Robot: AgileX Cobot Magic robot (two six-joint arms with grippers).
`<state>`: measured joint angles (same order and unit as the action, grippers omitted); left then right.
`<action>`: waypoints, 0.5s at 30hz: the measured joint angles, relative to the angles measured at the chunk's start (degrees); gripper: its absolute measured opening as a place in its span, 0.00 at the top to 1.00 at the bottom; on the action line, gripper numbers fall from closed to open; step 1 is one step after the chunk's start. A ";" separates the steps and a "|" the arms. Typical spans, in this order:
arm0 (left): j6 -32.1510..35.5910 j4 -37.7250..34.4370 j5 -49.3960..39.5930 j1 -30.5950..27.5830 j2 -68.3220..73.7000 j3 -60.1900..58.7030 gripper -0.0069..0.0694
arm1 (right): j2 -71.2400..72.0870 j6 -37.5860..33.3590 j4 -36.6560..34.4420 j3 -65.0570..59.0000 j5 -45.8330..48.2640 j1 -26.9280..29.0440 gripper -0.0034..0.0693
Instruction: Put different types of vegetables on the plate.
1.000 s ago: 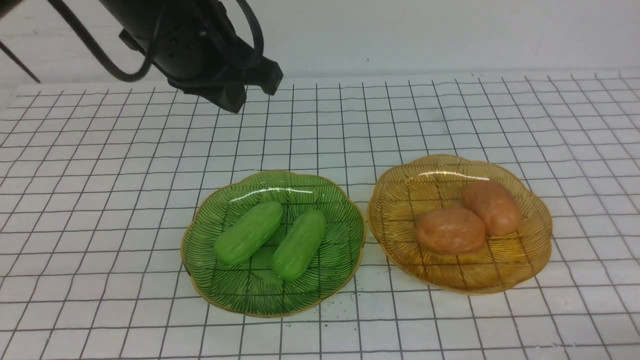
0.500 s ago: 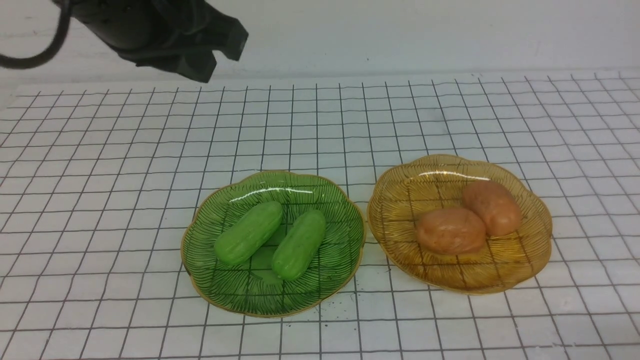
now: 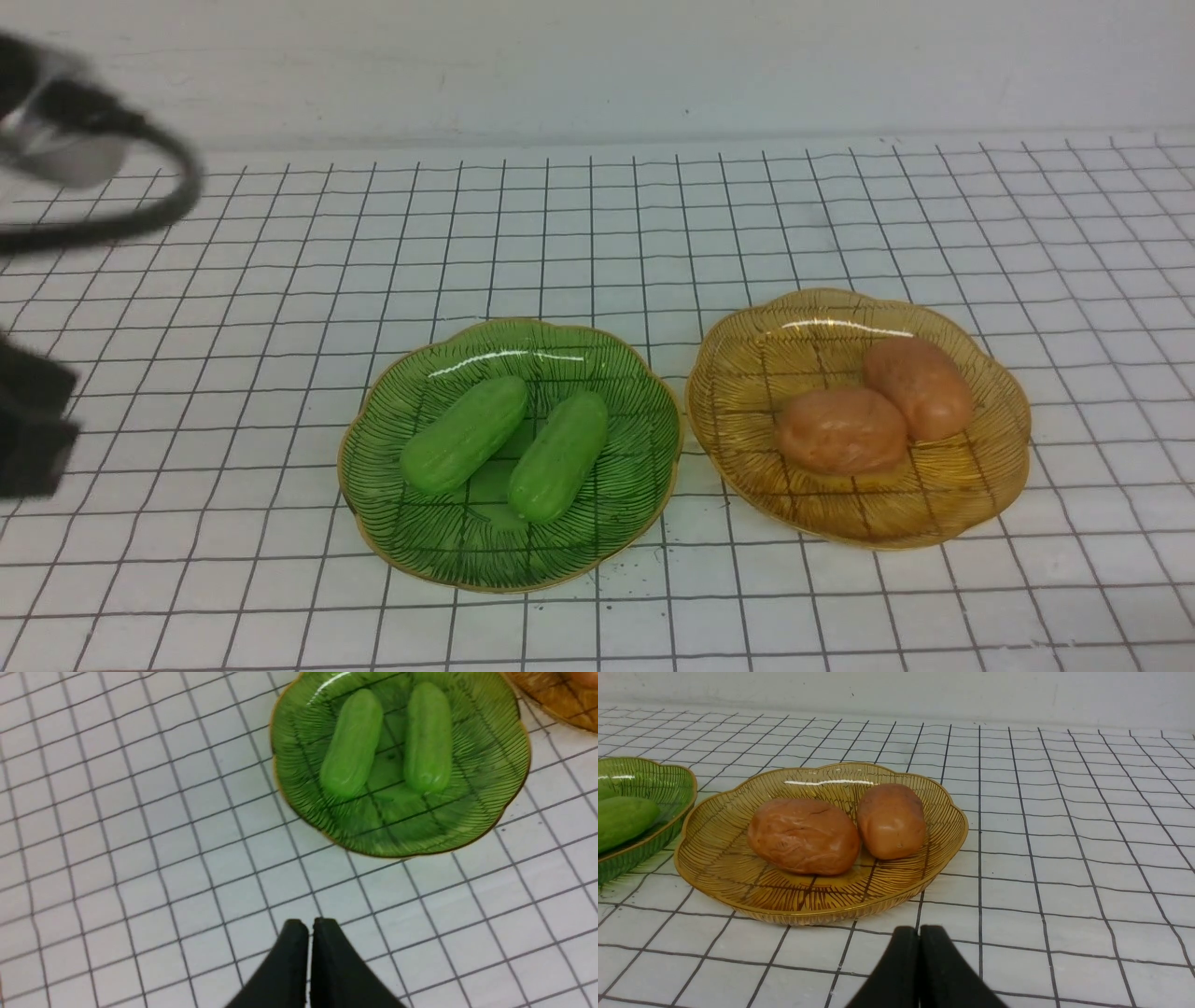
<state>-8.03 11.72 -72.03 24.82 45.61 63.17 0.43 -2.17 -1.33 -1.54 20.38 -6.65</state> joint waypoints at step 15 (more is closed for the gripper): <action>-10.45 0.17 25.63 0.00 -37.71 -30.47 0.92 | 0.00 0.00 0.00 0.00 0.01 0.00 0.97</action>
<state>-18.48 11.89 -46.41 24.82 7.90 32.70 0.43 -2.17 -1.33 -1.54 20.39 -6.65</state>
